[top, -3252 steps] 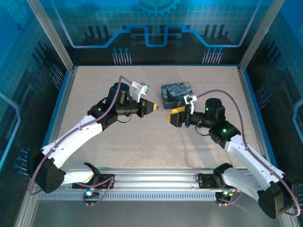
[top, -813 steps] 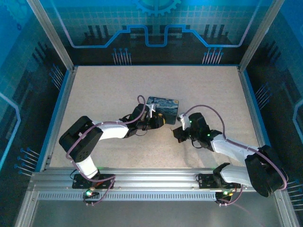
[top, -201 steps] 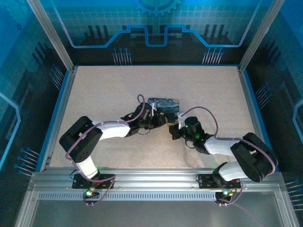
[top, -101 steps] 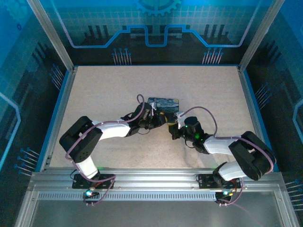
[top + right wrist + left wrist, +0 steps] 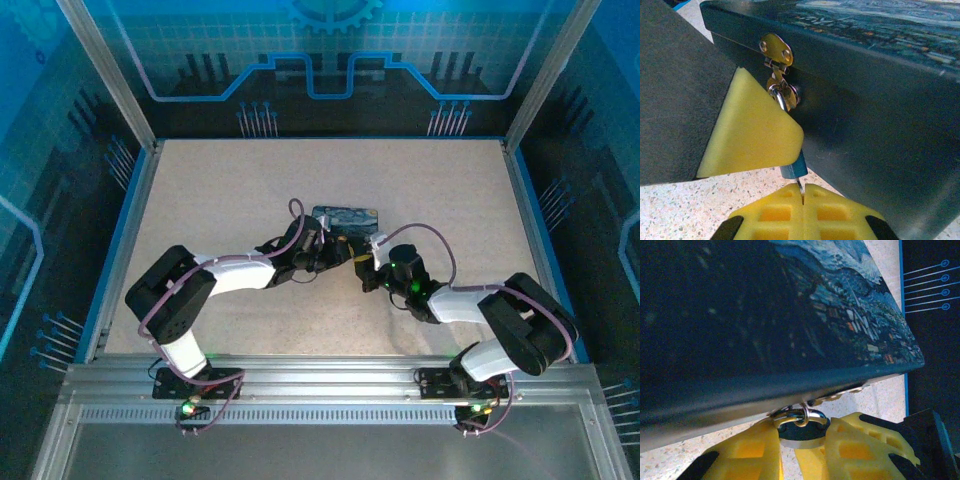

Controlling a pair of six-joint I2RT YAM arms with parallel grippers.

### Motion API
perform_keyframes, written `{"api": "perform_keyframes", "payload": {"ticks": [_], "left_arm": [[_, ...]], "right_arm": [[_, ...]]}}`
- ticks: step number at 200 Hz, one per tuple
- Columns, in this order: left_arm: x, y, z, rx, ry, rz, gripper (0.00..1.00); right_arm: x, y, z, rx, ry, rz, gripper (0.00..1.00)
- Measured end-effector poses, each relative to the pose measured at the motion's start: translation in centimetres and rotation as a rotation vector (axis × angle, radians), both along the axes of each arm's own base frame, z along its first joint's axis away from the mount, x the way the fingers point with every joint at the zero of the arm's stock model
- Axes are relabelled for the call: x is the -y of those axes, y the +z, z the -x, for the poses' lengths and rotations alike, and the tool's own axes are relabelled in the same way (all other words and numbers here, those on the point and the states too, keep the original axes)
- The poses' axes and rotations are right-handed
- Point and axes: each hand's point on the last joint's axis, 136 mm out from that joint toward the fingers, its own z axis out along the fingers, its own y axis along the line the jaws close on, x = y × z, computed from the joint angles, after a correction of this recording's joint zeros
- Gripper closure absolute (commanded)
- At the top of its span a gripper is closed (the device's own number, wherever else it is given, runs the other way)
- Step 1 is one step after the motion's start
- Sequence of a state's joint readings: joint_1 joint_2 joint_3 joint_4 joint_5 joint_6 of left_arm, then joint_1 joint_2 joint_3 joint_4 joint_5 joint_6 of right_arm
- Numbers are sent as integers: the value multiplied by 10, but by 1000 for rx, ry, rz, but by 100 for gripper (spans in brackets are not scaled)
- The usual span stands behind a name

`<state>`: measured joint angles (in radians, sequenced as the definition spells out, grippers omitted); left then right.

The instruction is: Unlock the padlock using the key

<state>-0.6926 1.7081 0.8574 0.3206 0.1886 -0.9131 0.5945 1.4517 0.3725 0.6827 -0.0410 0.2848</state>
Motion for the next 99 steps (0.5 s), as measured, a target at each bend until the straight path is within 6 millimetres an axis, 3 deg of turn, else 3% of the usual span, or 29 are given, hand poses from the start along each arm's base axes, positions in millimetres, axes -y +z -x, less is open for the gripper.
{"api": "perform_keyframes", "payload": {"ticks": [72,99], "left_arm": [[-2,-2,-2,-5,8,-3,85],[-1,-13,-3,-27,7,-14,85]], "right_arm": [[-2,-1,-1,-15,4,-12,100],[-2,-13,-1,-59,-7,-11,100]]}}
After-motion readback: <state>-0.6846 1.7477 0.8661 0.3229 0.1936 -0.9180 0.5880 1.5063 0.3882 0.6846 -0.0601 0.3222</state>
